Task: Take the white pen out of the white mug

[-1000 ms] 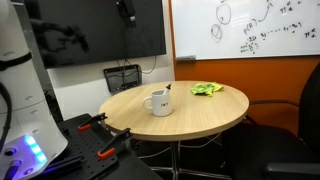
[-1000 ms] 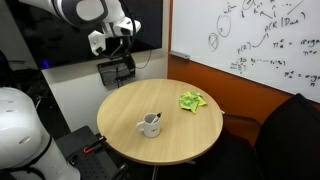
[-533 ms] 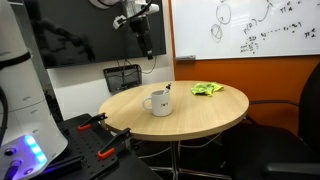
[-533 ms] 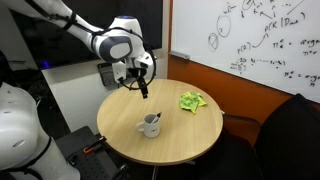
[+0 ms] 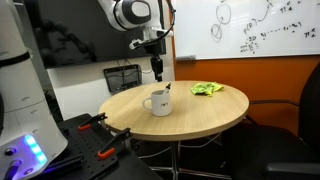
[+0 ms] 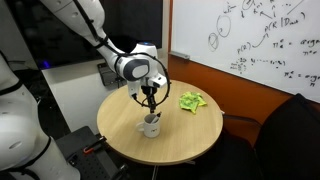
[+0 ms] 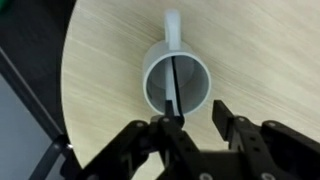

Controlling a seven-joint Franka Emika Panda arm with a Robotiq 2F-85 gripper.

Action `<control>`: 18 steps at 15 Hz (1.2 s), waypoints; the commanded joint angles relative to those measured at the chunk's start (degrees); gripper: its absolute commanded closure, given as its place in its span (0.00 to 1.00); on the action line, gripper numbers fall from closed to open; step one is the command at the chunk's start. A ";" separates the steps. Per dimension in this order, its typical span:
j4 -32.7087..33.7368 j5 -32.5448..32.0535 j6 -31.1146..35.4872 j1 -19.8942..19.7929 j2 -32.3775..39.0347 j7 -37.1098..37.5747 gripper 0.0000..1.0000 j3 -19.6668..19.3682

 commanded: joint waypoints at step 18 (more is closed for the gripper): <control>3.35 2.07 8.84 5.44 13.03 0.43 0.62 -6.99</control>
